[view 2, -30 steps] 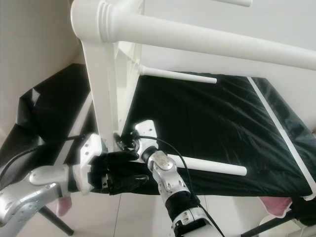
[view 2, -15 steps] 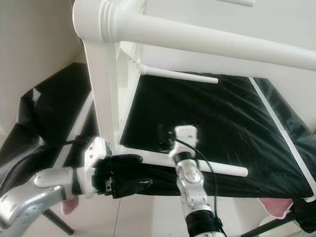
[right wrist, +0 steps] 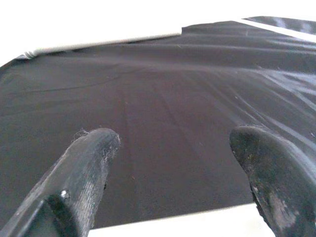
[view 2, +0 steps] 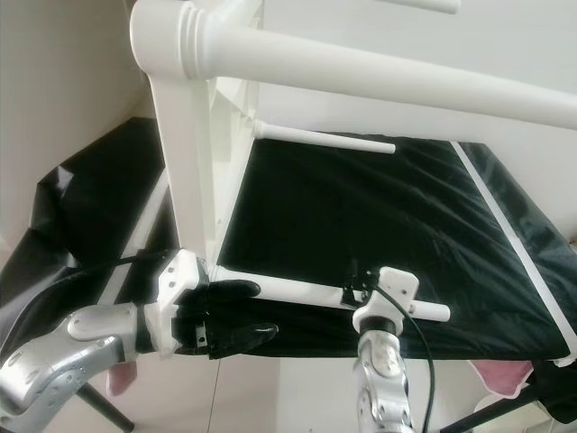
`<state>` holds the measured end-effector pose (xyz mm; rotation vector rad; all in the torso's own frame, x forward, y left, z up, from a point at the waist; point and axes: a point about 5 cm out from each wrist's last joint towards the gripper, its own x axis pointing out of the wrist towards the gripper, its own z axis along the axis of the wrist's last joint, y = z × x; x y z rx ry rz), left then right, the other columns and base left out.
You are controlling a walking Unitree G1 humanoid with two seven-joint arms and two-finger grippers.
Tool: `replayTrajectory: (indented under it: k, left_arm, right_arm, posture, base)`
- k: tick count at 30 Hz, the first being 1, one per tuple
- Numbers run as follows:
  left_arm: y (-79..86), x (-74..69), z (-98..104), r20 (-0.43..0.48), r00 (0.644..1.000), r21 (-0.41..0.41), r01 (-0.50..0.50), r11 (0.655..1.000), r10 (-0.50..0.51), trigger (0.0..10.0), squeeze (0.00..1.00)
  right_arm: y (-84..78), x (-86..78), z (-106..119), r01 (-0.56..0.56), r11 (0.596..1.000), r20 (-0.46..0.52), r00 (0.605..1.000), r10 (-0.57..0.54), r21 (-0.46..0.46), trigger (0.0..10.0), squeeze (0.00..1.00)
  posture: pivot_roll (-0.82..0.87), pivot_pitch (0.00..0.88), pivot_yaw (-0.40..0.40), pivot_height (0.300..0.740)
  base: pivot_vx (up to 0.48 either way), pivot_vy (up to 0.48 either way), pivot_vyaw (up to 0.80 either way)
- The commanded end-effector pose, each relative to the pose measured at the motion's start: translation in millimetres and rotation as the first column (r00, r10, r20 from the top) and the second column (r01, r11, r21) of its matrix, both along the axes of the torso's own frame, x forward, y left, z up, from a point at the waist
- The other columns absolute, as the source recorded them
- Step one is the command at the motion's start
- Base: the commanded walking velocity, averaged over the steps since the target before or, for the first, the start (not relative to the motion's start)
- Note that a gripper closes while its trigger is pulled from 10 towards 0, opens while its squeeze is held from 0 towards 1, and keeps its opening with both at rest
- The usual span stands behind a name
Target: Building children table
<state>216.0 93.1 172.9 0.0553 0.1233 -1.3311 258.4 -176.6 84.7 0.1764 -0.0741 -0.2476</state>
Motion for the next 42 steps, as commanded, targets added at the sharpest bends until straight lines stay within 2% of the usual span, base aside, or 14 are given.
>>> replayTrajectory:
  k: [1,5,9,10,22,24,28,33,36,37,38,40,41,42]
  left_arm:
    - [0.1,-2.2,0,0.004,0.999,0.004,0.050,0.999,-0.050,10.0,0.00]
    - [0.3,-2.1,0,0.005,0.999,0.003,0.050,0.999,-0.050,10.0,0.00]
    - [0.0,-1.5,0,0.008,0.999,0.003,0.051,0.999,-0.051,10.0,0.00]
    - [0.0,-1.3,0,0.010,0.999,0.003,0.053,0.999,-0.053,10.0,0.00]
    - [0.8,-0.9,2,0.011,0.999,0.006,0.050,0.999,-0.050,10.0,0.00]
    - [2.7,-1.2,2,0.009,0.999,0.005,0.036,0.999,-0.036,10.0,0.00]
    - [3.4,-1.3,1,0.006,1.000,0.003,0.031,1.000,-0.031,10.0,0.00]
    - [2.0,-2.1,1,0.007,1.000,-0.002,0.027,1.000,-0.027,10.0,0.00]
    - [1.8,-2.1,1,0.007,1.000,-0.002,0.027,1.000,-0.027,10.0,0.00]
    - [1.4,-2.6,1,0.008,1.000,-0.003,0.030,1.000,-0.030,10.0,0.00]
    - [1.4,-2.6,1,0.008,1.000,-0.003,0.030,1.000,-0.030,10.0,0.00]
    - [2.2,-3.4,2,0.009,1.000,-0.004,0.028,1.000,-0.028,10.0,0.00]
    - [2.2,-3.4,2,0.009,1.000,-0.004,0.028,1.000,-0.028,10.0,0.00]
    - [2.5,-3.7,2,0.009,1.000,-0.005,0.027,1.000,-0.027,10.0,0.00]
  right_arm:
    - [-5.3,-10.4,-1,0.025,1.000,0.003,1.000,-0.025,0.019,10.0,0.00]
    - [-8.5,-17.6,-3,0.022,1.000,-0.006,1.000,-0.022,0.022,10.0,0.00]
    - [-8.6,-18.2,-13,0.000,0.996,-0.049,0.999,0.005,0.093,10.0,0.00]
    - [-4.3,-15.7,-19,-0.040,0.987,-0.071,0.996,0.051,0.155,10.0,0.00]
    - [6.7,-0.6,-31,-0.153,0.946,-0.111,0.975,0.191,0.287,10.0,0.00]
    - [13.8,6.9,-32,-0.230,0.908,-0.105,0.954,0.282,0.349,10.0,0.00]
    - [16.3,12.6,-29,-0.265,0.895,-0.097,0.943,0.318,0.359,10.0,0.00]
    - [19.7,35.1,-14,-0.353,0.879,-0.064,0.918,0.392,0.320,10.0,0.00]
    - [19.5,36.9,-13,-0.356,0.880,-0.060,0.918,0.393,0.316,10.0,0.00]
    - [13.7,40.9,-8,-0.338,0.899,-0.050,0.930,0.365,0.278,10.0,0.00]
    - [13.7,40.9,-8,-0.338,0.899,-0.050,0.930,0.365,0.278,10.0,0.00]
    - [-8.5,42.6,-3,-0.221,0.948,-0.042,0.971,0.236,0.231,10.0,0.00]
    - [-8.5,42.6,-3,-0.221,0.948,-0.042,0.971,0.236,0.231,10.0,0.00]
    - [-18.3,40.6,-3,-0.169,0.959,-0.041,0.982,0.182,0.226,10.0,0.00]
  posture:
    - [0.06,0.000,-0.063,0.740]
    - [0.05,0.000,-0.061,0.740]
    - [0.05,0.000,-0.059,0.740]
    - [0.05,0.000,-0.056,0.740]
    - [0.06,0.000,-0.049,0.740]
    - [0.07,0.000,-0.054,0.740]
    - [0.07,0.000,-0.057,0.740]
    - [0.07,0.000,-0.058,0.740]
    - [0.07,0.000,-0.057,0.740]
    - [0.08,0.000,-0.063,0.740]
    - [0.08,0.000,-0.063,0.740]
    - [0.09,0.000,-0.068,0.740]
    - [0.09,0.000,-0.068,0.740]
    - [0.09,0.000,-0.068,0.740]
  base:
    - [0.000,0.000,0.00]
    - [0.000,0.000,0.00]
    - [0.000,0.000,0.00]
    - [0.000,0.000,0.00]
    - [0.000,0.000,0.00]
    - [0.000,0.000,0.00]
    - [0.000,0.000,0.00]
    - [0.000,0.000,0.00]
    - [0.000,0.000,0.00]
    - [0.000,0.000,0.00]
    - [0.000,0.000,0.00]
    - [0.000,0.000,0.00]
    - [0.000,0.000,0.00]
    - [0.000,0.000,0.00]
